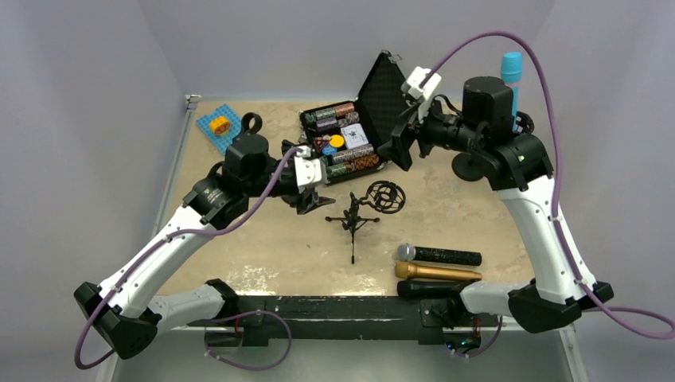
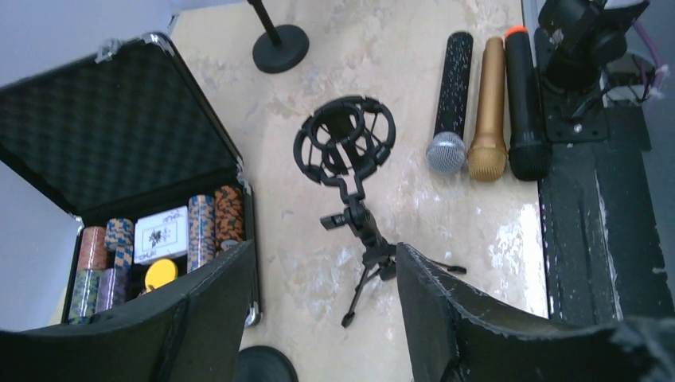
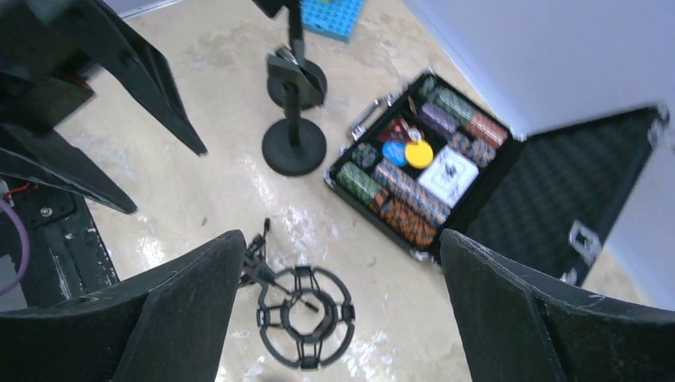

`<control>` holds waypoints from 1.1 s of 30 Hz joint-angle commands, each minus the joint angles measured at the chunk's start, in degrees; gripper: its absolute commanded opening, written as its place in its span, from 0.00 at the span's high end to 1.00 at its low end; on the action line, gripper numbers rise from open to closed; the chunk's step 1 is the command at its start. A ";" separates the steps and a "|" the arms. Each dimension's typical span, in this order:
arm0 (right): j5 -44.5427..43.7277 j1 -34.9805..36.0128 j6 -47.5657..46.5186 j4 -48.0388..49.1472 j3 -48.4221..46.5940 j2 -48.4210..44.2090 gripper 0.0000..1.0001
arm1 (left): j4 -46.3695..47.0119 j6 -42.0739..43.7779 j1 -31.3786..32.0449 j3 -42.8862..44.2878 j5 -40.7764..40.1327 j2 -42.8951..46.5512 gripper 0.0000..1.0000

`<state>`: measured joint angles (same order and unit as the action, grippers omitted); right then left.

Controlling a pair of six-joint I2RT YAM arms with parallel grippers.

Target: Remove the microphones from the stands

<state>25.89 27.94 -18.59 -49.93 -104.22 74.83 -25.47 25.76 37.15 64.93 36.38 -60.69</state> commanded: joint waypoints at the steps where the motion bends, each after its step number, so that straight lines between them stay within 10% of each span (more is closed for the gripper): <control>1: 3.80 -4.19 6.81 3.23 7.21 -5.90 0.05 | 0.11 -3.72 1.13 5.96 3.16 -4.07 0.29; 6: 0.72 -5.46 5.43 3.34 15.13 -12.47 0.05 | 1.24 -9.38 4.42 7.71 -0.19 -10.98 0.12; 19: 2.37 -11.46 8.13 3.13 22.31 -19.63 0.06 | 0.78 -10.19 7.33 8.02 -10.36 -23.54 0.18; 26: 3.16 -11.77 8.55 4.12 21.57 -17.36 0.06 | 2.12 -7.40 7.33 5.79 -5.74 -25.12 0.30; 33: 3.55 -11.95 9.43 4.09 20.93 -16.32 0.07 | -6.29 -1.77 7.24 7.60 -2.14 -26.23 0.65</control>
<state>28.10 16.38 -10.61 -47.99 -82.04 58.94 -26.74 20.10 44.36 71.02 30.11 -86.85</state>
